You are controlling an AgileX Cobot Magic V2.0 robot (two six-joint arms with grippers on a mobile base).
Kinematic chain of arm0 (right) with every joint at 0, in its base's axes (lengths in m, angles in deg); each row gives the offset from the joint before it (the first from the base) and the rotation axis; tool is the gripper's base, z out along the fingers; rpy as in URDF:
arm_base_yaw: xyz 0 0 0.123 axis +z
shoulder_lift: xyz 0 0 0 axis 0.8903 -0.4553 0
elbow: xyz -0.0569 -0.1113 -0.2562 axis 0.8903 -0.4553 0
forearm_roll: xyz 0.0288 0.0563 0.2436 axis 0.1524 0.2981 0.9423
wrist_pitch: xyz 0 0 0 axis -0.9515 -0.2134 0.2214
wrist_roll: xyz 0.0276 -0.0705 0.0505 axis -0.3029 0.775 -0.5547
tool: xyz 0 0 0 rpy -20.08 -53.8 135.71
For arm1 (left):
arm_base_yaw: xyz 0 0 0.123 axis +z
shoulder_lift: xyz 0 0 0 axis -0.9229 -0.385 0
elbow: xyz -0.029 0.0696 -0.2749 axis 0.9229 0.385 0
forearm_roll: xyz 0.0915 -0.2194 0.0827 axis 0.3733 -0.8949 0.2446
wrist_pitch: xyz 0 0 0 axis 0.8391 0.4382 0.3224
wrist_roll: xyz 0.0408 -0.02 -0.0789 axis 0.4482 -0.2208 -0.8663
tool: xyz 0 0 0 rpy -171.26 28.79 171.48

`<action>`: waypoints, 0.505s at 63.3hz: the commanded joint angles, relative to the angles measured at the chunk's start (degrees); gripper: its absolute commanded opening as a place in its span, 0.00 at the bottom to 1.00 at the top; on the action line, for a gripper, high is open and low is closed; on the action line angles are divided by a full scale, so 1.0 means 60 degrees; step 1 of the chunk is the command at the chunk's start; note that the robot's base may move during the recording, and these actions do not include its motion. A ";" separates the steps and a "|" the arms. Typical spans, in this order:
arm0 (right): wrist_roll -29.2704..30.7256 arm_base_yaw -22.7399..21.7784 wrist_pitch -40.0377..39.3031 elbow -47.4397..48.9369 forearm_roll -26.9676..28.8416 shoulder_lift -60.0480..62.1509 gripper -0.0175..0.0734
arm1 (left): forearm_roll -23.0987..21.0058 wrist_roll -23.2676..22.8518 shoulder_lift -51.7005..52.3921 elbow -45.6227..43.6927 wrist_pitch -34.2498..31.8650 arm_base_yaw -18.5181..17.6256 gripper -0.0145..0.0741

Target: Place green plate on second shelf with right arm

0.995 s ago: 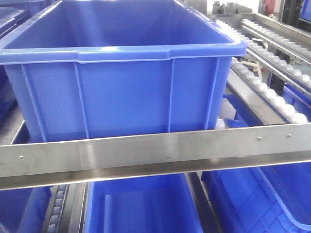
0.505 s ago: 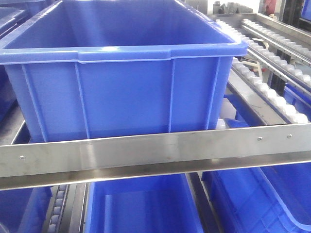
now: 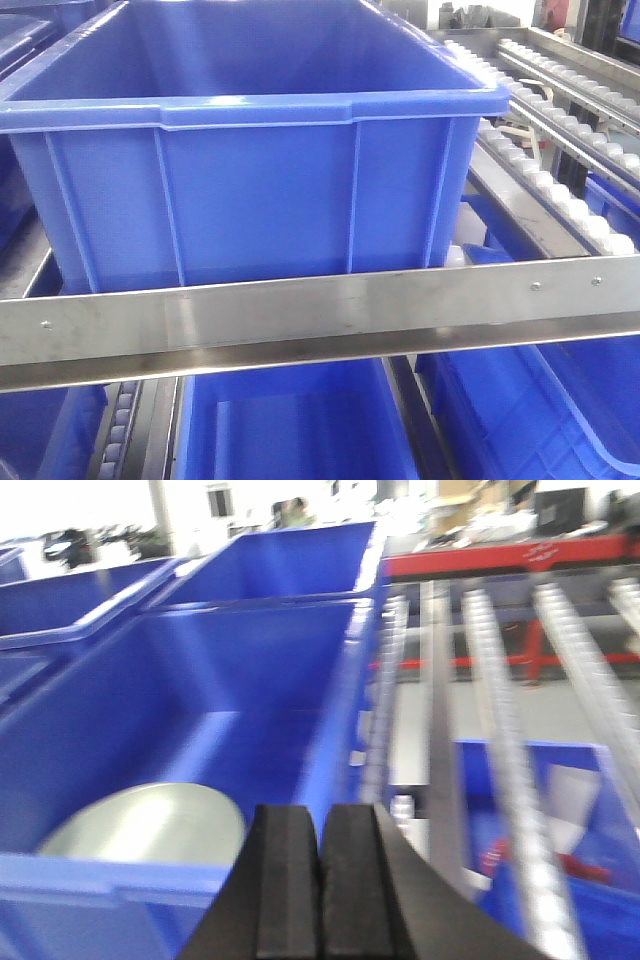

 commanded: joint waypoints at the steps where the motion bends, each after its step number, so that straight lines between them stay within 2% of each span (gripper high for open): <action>1: 0.0061 -0.0568 -0.0682 -0.0501 -0.0087 0.0706 0.25 | 0.0008 -0.0046 0.0213 0.0399 -0.0583 -0.0042 0.30; 17: 0.0007 -0.2009 -0.0039 -0.2809 -0.0087 0.3495 0.25 | 0.0008 -0.0046 0.0213 0.0399 -0.0583 -0.0042 0.30; 32: 0.0007 -0.2691 0.0505 -0.3929 -0.0079 0.5480 0.25 | 0.0008 -0.0046 0.0213 0.0399 -0.0583 -0.0042 0.30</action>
